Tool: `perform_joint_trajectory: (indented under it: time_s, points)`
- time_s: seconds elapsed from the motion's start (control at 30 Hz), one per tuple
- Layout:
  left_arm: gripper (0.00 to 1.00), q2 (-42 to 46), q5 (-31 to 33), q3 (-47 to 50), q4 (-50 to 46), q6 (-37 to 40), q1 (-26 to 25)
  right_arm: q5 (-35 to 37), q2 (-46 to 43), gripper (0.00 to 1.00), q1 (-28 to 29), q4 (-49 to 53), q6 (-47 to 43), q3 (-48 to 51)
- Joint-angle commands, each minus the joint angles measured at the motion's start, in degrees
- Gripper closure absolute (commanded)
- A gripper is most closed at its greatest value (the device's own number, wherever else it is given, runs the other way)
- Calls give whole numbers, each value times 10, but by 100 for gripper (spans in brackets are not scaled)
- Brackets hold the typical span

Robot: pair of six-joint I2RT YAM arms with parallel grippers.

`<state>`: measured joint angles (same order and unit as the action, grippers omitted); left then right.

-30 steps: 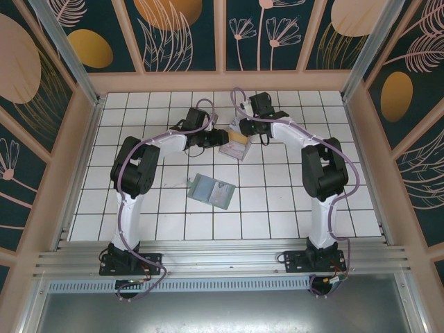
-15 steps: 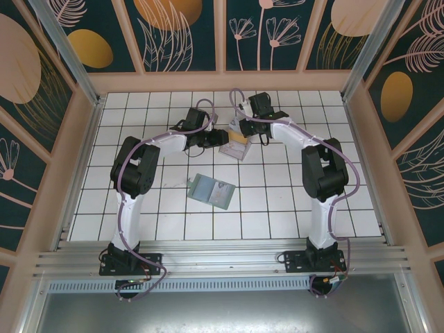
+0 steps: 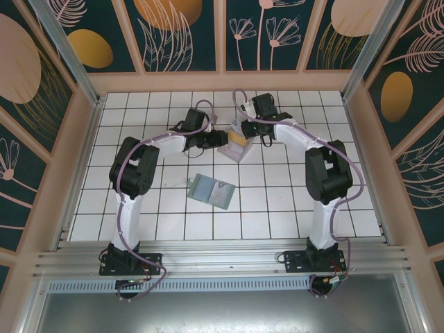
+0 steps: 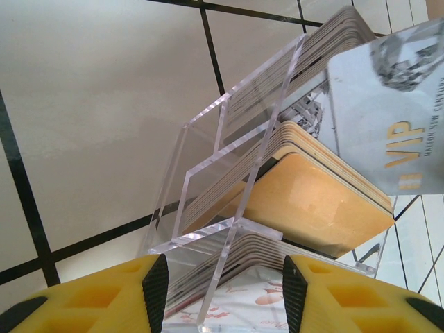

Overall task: Put the credit cards into the card holder
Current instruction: Pick up the credit card from the storage box.

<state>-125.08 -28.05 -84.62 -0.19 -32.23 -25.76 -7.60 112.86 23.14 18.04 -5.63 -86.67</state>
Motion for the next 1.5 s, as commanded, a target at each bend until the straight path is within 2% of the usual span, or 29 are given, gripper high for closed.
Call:
perform_joint_trajectory:
  time_s: [0.0,0.5,1.0,1.47]
  points:
    - [51,9,-2,13,-23,-5,1,-10,-31,88,-12,-17,7,10]
    - [51,10,-3,13,-23,-8,1,-63,-40,89,-29,-28,14,20]
    - [51,14,-11,9,-19,-13,1,-98,-63,95,-44,-48,26,36]
    - [51,35,-27,10,-12,-22,1,-167,-78,99,-59,-83,57,63]
